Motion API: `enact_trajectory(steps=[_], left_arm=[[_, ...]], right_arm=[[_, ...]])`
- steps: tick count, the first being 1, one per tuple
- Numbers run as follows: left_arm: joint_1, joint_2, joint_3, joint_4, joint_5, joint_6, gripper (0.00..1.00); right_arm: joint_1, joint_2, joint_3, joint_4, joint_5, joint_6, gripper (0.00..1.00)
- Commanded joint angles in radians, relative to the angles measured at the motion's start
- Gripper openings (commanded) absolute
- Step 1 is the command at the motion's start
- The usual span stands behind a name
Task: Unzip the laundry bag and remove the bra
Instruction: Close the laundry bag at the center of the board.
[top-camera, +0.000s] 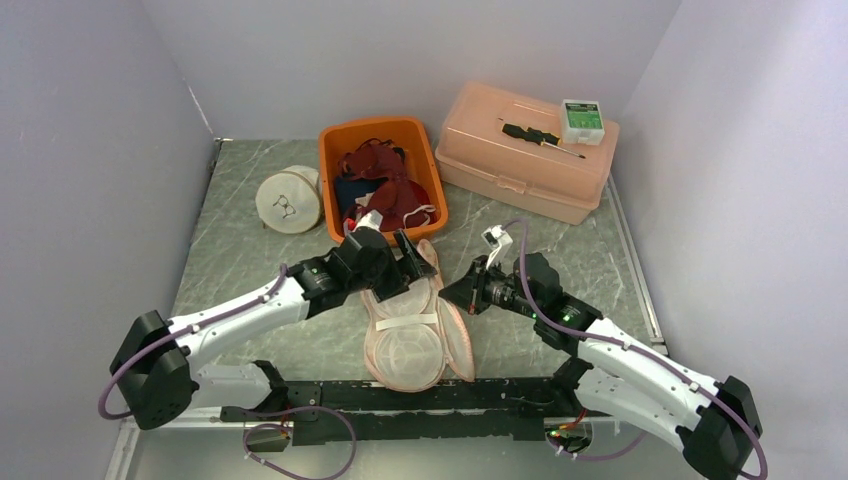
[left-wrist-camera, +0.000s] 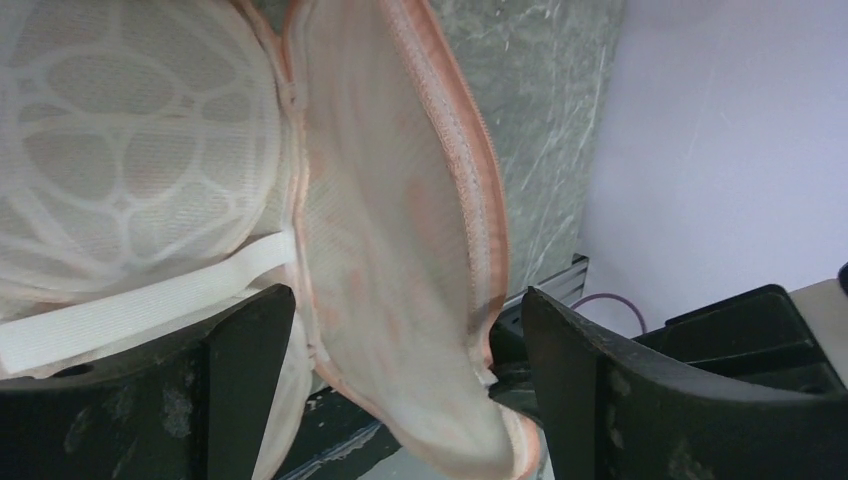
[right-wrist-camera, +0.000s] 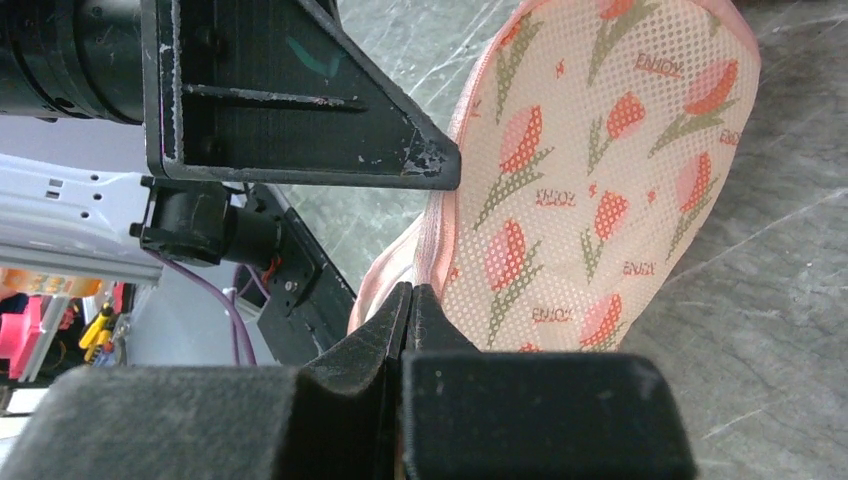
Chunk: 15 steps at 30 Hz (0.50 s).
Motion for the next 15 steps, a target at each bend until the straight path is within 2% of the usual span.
enact_trajectory(steps=[1, 3, 6, 7, 11, 13, 15], left_arm=[[-0.010, 0.029, 0.061, 0.047, 0.013, -0.070, 0.89], [-0.012, 0.051, 0.071, 0.054, 0.013, -0.068, 0.87], [-0.013, 0.105, 0.082, 0.070, 0.055, -0.059, 0.80], [-0.014, 0.133, 0.066, 0.111, 0.093, -0.063, 0.67], [-0.015, 0.126, 0.033, 0.145, 0.107, -0.064, 0.39], [-0.015, 0.103, 0.025, 0.129, 0.088, -0.055, 0.29], [-0.015, 0.076, 0.023, 0.097, 0.065, -0.046, 0.18]], right_arm=[[0.012, -0.008, 0.050, 0.044, 0.031, -0.036, 0.00], [0.013, -0.012, 0.049, 0.040, 0.033, -0.039, 0.00], [0.015, -0.014, 0.049, 0.037, 0.028, -0.041, 0.00], [0.019, -0.011, 0.053, 0.033, 0.020, -0.046, 0.00], [0.021, -0.004, 0.070, 0.008, -0.012, -0.066, 0.00], [0.020, -0.008, 0.083, -0.010, -0.027, -0.080, 0.17], [0.020, -0.014, 0.105, -0.039, -0.031, -0.091, 0.42]])
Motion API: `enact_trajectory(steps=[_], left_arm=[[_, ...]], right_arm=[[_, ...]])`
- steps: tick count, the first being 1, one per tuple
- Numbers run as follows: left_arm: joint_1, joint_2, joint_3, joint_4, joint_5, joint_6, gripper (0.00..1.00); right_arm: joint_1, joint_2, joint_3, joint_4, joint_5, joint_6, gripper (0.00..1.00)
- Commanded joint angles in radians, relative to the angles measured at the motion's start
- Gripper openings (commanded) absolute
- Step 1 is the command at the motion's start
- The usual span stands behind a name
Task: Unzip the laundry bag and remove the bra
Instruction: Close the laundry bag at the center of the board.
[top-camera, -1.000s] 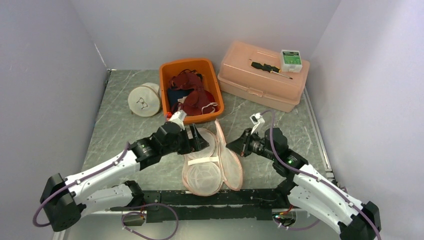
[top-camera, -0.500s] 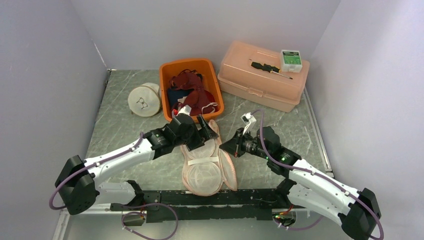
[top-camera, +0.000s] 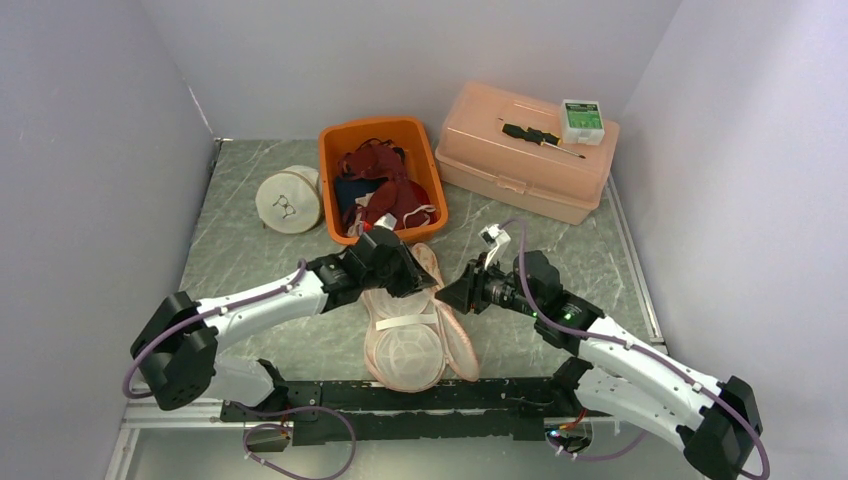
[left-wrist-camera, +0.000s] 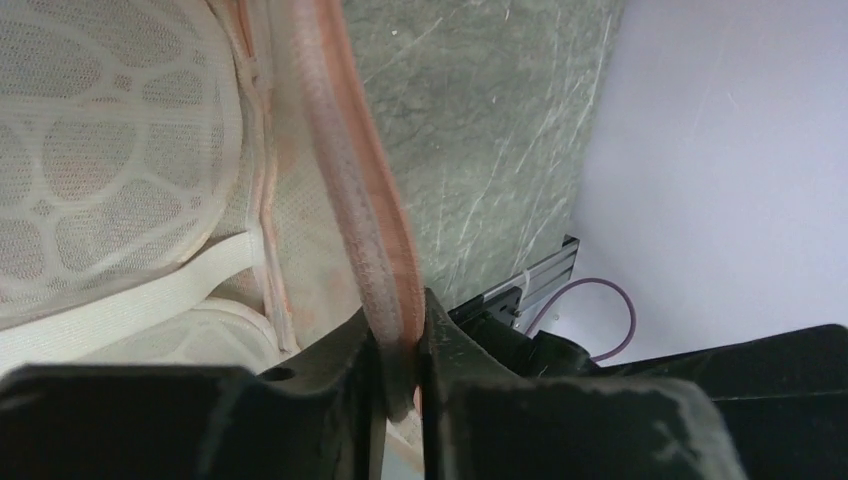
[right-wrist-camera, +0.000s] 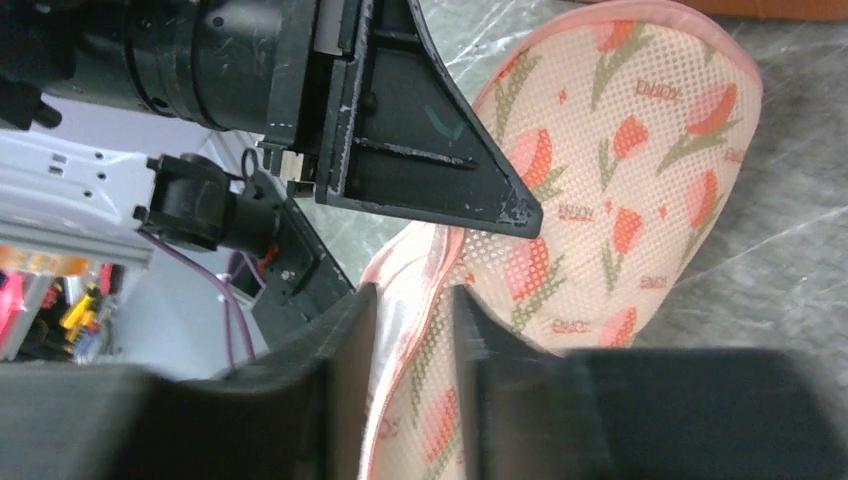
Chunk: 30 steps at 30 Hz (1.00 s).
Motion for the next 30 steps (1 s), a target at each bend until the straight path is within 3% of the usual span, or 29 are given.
enact_trajectory(steps=[1, 3, 6, 12, 20, 27, 30], left_arm=[[-0.004, -0.076, -0.007, -0.011, -0.023, 0.024, 0.15], [-0.004, -0.107, -0.007, -0.044, -0.044, 0.042, 0.08], [-0.002, -0.145, 0.002, -0.090, -0.062, 0.107, 0.06], [0.006, -0.144, 0.035, -0.211, -0.041, 0.261, 0.05], [0.057, -0.186, -0.088, -0.121, 0.078, 0.478, 0.09], [0.213, -0.192, -0.198, -0.074, 0.237, 0.594, 0.09], [0.256, -0.209, -0.216, -0.079, 0.244, 0.611, 0.11]], right_arm=[[0.006, -0.023, 0.088, -0.032, -0.027, -0.052, 0.51], [0.006, -0.039, 0.097, -0.051, -0.014, -0.057, 0.62], [0.006, -0.061, 0.093, -0.062, 0.014, -0.058, 0.68], [0.004, -0.066, 0.036, -0.023, 0.027, -0.021, 0.68], [0.004, -0.041, -0.041, 0.042, 0.006, 0.007, 0.66], [0.004, -0.011, -0.089, 0.085, -0.003, 0.018, 0.66], [0.004, -0.002, -0.118, 0.114, -0.003, 0.027, 0.65]])
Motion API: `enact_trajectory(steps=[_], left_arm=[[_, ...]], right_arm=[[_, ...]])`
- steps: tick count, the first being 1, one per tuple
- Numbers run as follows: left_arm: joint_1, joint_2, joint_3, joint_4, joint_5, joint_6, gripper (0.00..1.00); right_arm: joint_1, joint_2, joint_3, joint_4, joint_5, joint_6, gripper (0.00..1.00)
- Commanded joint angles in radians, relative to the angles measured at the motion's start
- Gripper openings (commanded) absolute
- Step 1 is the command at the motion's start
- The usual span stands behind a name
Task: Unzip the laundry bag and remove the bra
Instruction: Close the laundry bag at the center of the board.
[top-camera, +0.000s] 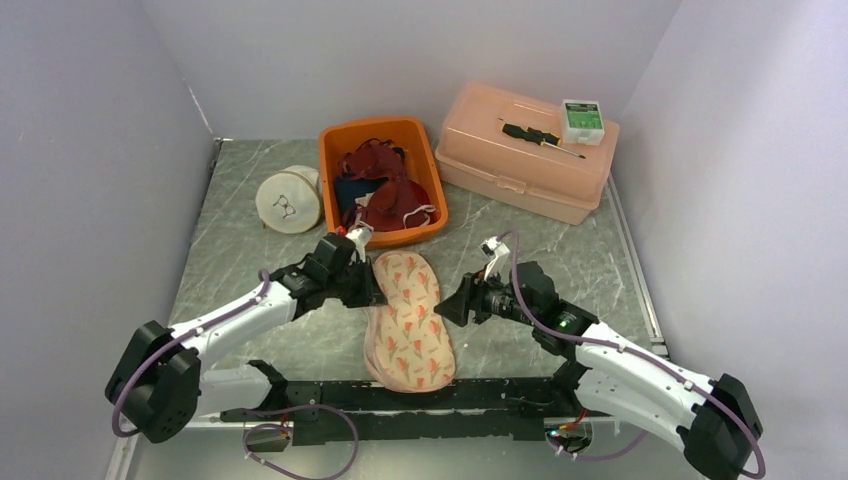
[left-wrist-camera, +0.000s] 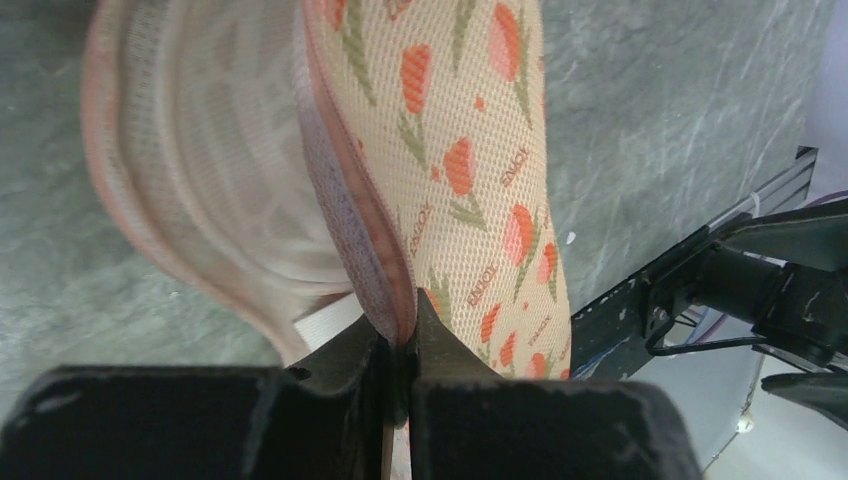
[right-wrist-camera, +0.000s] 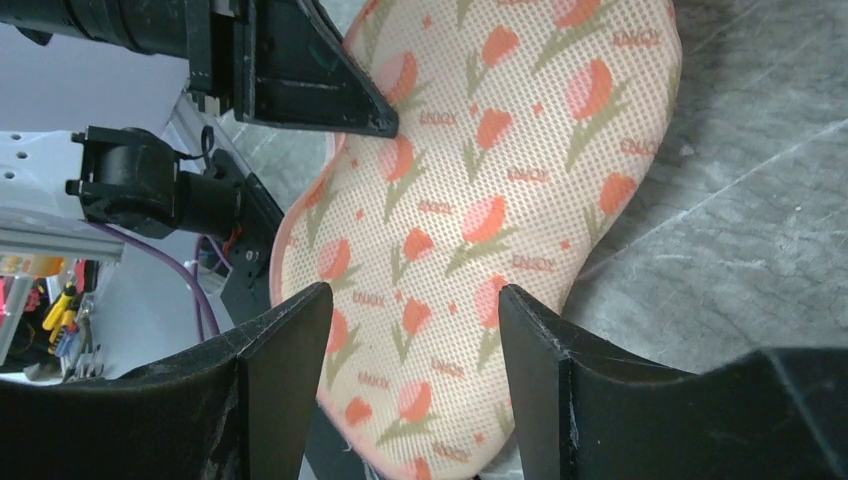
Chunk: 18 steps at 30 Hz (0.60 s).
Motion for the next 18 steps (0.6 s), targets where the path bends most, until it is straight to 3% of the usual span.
enact_trajectory(steps=[1, 12, 18], left_arm=[[0.052, -0.046, -0.020, 0.044, 0.078, 0.084, 0.11], [0.057, 0.034, -0.077, 0.028, -0.048, 0.028, 0.12], [0.056, 0.039, -0.069, -0.063, -0.168, 0.002, 0.12]], right_arm=[[0.004, 0.011, -0.033, 0.102, -0.014, 0.017, 0.65], [0.005, 0.054, -0.050, 0.124, -0.023, 0.004, 0.65], [0.005, 0.073, -0.068, 0.144, -0.013, 0.018, 0.65]])
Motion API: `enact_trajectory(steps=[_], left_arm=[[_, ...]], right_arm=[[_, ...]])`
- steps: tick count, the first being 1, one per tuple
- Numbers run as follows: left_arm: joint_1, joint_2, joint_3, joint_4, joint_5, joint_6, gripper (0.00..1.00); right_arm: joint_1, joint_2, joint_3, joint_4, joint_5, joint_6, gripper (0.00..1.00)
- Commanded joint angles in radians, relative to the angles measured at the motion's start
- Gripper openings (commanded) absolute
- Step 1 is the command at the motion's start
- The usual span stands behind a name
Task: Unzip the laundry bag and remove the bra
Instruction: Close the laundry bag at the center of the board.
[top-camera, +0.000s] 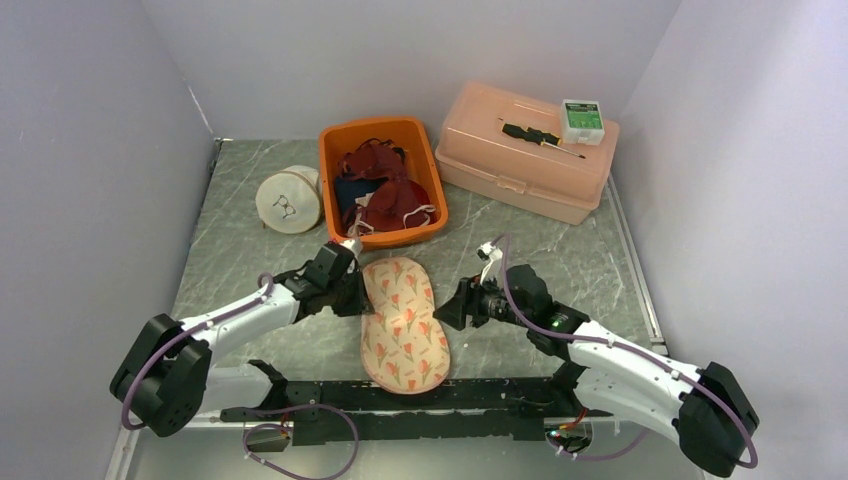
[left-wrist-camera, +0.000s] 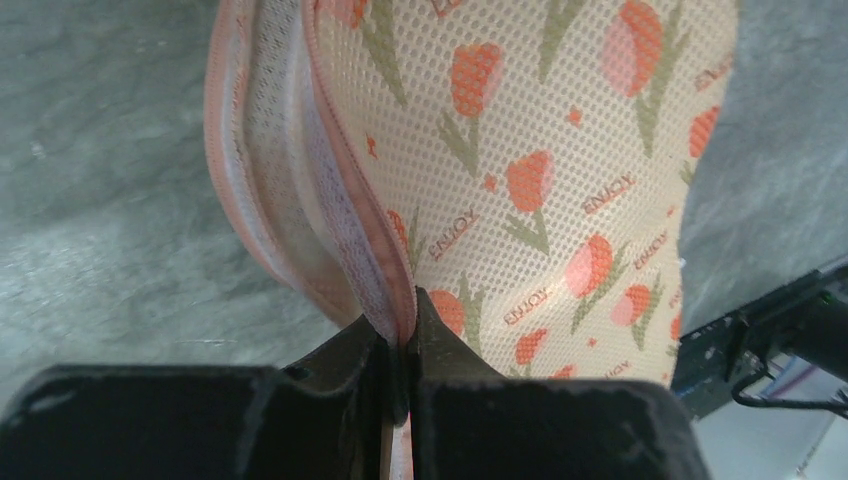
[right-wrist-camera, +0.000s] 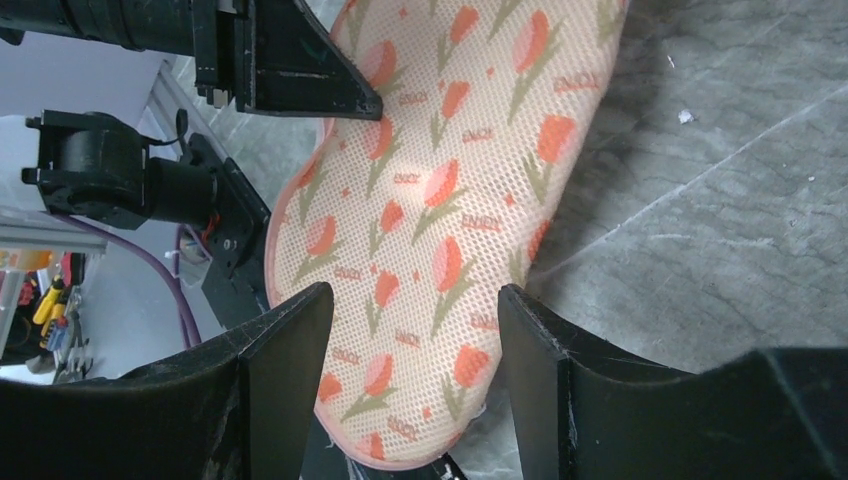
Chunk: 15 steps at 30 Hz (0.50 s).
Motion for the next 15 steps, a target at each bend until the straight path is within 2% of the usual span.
enact_trajectory(steps=[1, 5, 8, 10, 15], left_arm=[[0.003, 0.005, 0.011, -0.056, -0.107, -0.023, 0.13], [0.004, -0.010, 0.030, -0.093, -0.116, -0.022, 0.23], [0.004, -0.060, 0.057, -0.133, -0.096, -0.023, 0.42], [0.003, -0.108, 0.086, -0.181, -0.083, -0.024, 0.50], [-0.006, -0.268, 0.170, -0.336, -0.103, -0.052, 0.56]], right_arm=[[0.004, 0.011, -0.013, 0.069, 0.002, 0.007, 0.65], [0.004, 0.008, -0.011, 0.068, 0.011, 0.011, 0.65], [0.004, 0.004, 0.000, 0.058, 0.014, 0.006, 0.65], [0.005, 0.002, 0.010, 0.050, 0.016, 0.002, 0.65], [0.005, -0.003, 0.027, 0.030, 0.025, -0.010, 0.64]])
